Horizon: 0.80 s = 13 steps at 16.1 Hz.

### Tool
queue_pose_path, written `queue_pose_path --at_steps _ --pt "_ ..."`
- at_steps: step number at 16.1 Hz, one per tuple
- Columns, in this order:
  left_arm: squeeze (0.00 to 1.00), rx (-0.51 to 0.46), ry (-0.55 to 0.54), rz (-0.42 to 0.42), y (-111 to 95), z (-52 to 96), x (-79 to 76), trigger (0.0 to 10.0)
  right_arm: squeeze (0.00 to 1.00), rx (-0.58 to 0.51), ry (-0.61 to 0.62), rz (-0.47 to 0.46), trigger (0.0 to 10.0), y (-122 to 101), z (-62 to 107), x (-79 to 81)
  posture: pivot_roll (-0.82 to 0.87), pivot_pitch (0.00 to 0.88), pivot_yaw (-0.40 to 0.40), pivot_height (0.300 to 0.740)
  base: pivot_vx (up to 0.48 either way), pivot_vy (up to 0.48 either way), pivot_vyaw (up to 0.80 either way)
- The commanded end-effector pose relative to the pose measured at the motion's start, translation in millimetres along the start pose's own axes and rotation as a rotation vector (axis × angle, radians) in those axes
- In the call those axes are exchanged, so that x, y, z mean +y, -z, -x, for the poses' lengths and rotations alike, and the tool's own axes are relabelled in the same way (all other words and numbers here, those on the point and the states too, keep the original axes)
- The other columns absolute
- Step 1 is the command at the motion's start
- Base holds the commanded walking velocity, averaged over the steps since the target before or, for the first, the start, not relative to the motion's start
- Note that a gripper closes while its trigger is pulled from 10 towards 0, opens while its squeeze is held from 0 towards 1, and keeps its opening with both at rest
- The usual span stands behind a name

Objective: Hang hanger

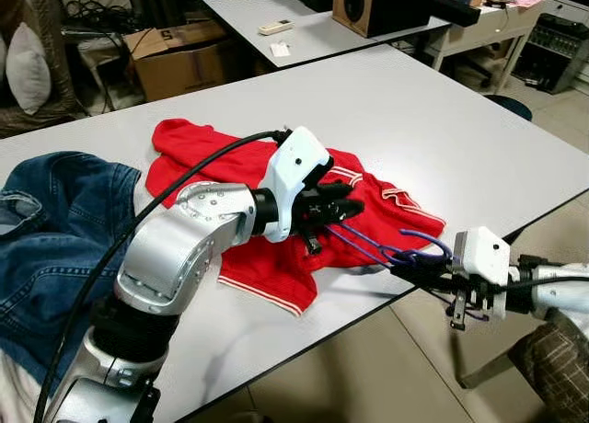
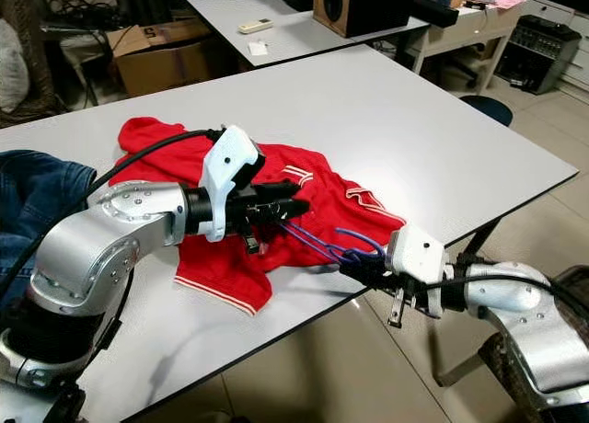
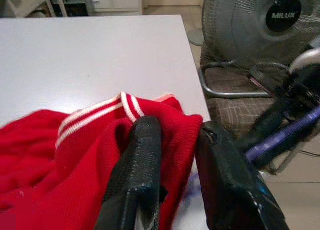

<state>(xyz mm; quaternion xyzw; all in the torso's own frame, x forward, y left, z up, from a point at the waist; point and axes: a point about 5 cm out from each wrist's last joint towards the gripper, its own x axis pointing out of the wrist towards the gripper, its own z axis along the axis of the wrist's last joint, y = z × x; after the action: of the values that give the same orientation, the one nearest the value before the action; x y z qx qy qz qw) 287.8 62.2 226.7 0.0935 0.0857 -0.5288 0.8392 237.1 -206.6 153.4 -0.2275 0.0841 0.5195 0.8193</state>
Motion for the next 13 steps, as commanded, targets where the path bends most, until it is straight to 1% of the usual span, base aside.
queue_pose_path --at_steps 1,2,3,4,5,6,7,8,9,10,11,12,13 --pt "0.0 -0.014 -0.002 -0.061 -10 0.6 4.7 10.0 0.0 -0.025 0.007 -0.002 10.0 -1 0.9 0.7 -0.04 0.0 0.067 0.74 0.0 0.0 0.0" --pt "0.0 -0.01 -0.005 -0.064 -10 1.6 6.2 10.0 0.0 -0.026 0.009 -0.009 10.0 0 0.9 1.1 -0.04 0.0 0.067 0.74 0.0 0.0 0.0" --pt "0.0 -0.02 -0.016 -0.028 -11 4.8 12.2 10.0 0.0 -0.021 0.013 -0.038 10.0 3 1.2 3.0 -0.03 0.0 0.068 0.74 0.0 0.0 0.0" --pt "1.0 -0.032 -0.018 0.027 -14 7.5 16.2 10.0 0.0 -0.012 0.023 -0.052 10.0 8 0.6 4.8 -0.03 0.0 0.071 0.74 0.0 0.0 0.0" --pt "1.0 -0.032 -0.02 0.044 -15 8.8 18.3 10.0 0.0 -0.009 0.029 -0.059 10.0 11 -0.5 6.2 -0.03 0.0 0.073 0.74 0.0 0.0 0.0" --pt "1.0 -0.018 -0.016 0.011 -14 9.8 19.2 10.0 0.0 -0.011 0.03 -0.066 10.0 12 -2.0 7.6 -0.03 0.0 0.074 0.74 0.0 0.0 0.0" --pt "1.0 -0.014 -0.007 0.005 -14 10.4 18.9 10.0 0.0 -0.007 0.032 -0.065 10.0 13 -2.3 7.7 -0.03 0.0 0.074 0.74 0.0 0.0 0.0" --pt "1.0 0.03 0.025 -0.024 -9 13.9 18.2 10.0 0.0 0.001 0.04 -0.062 10.0 13 -2.4 6.6 -0.03 0.0 0.074 0.74 0.0 0.0 0.0" --pt "1.0 0.045 0.035 -0.023 -7 15.9 18.8 10.0 0.0 -0.001 0.039 -0.064 10.0 13 -2.3 6.1 -0.03 0.0 0.074 0.74 0.0 0.0 0.0" --pt "1.0 0.041 0.031 -0.001 -4 21.8 23.1 10.0 0.0 -0.013 0.026 -0.081 10.0 9 -2.1 6.6 -0.03 0.0 0.066 0.74 0.0 0.0 0.0" --pt "1.0 0.034 0.024 0.005 -4 23.2 24.6 10.0 0.0 -0.016 0.024 -0.085 10.0 9 -2.1 7.0 -0.03 0.0 0.066 0.74 0.0 0.0 0.0" --pt "0.0 -0.031 0.005 0.038 -5 29.0 30.4 10.0 0.0 -0.04 0.026 -0.1 10.0 6 -2.8 7.9 -0.03 0.0 0.062 0.74 0.0 0.0 0.0" --pt "0.0 -0.098 -0.038 0.061 -8 37.5 38.4 10.0 0.0 -0.076 0.036 -0.12 10.0 4 -3.1 8.5 -0.03 0.002 0.06 0.74 0.0 0.0 0.0"
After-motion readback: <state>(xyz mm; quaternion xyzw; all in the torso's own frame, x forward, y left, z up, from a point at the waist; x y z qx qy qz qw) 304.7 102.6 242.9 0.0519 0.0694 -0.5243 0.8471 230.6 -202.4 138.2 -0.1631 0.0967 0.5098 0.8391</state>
